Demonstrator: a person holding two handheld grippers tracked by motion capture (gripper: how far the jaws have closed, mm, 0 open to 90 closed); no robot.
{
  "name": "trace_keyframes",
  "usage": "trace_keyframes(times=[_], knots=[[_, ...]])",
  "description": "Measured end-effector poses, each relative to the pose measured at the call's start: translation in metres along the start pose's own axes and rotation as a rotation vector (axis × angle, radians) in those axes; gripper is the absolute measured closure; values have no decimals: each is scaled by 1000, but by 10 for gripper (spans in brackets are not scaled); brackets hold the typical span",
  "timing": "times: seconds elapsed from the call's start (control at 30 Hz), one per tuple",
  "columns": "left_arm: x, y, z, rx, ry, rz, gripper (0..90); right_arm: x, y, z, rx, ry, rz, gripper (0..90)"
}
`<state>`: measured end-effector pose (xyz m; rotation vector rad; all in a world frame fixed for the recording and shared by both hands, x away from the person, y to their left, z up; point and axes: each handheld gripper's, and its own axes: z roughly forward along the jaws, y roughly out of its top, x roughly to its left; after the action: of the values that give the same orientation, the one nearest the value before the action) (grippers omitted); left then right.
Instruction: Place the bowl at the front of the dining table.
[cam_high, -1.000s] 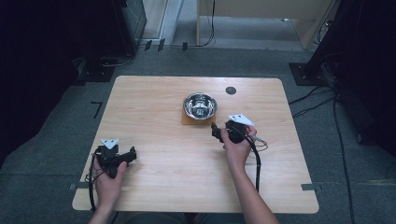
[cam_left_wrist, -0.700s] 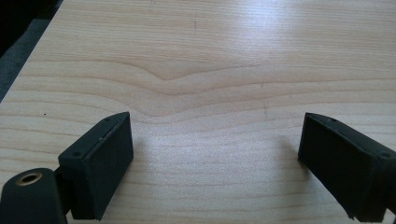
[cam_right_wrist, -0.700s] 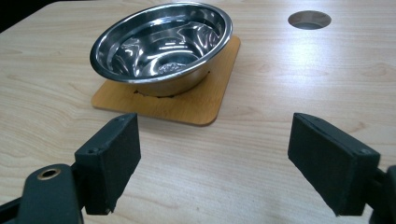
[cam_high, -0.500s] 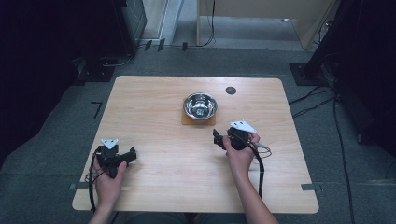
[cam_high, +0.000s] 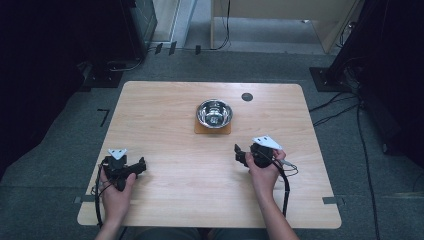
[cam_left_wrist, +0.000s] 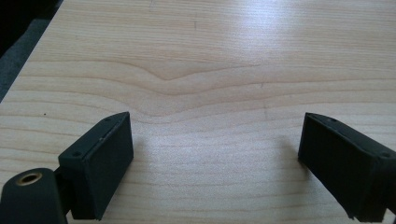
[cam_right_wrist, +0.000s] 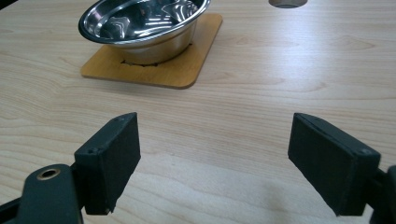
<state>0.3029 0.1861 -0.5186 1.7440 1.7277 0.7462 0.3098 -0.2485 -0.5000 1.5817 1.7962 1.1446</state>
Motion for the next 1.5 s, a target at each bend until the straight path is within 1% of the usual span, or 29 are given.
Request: trace_keyframes(times=[0.3, 0.6, 0.87, 1.13, 1.5], knots=[[0, 0, 0, 0, 0, 0, 100, -10, -9, -10, 2, -13, 13, 173], [0, 0, 0, 0, 0, 0, 100, -24, -20, -24, 6, -31, 31, 173], [0, 0, 0, 0, 0, 0, 100, -32, -25, -34, 7, -39, 43, 173], [0, 0, 0, 0, 0, 0, 100, -43, -33, -45, 12, -57, 59, 173], [0, 0, 0, 0, 0, 0, 100, -59, -42, -60, 17, -87, 68, 173]])
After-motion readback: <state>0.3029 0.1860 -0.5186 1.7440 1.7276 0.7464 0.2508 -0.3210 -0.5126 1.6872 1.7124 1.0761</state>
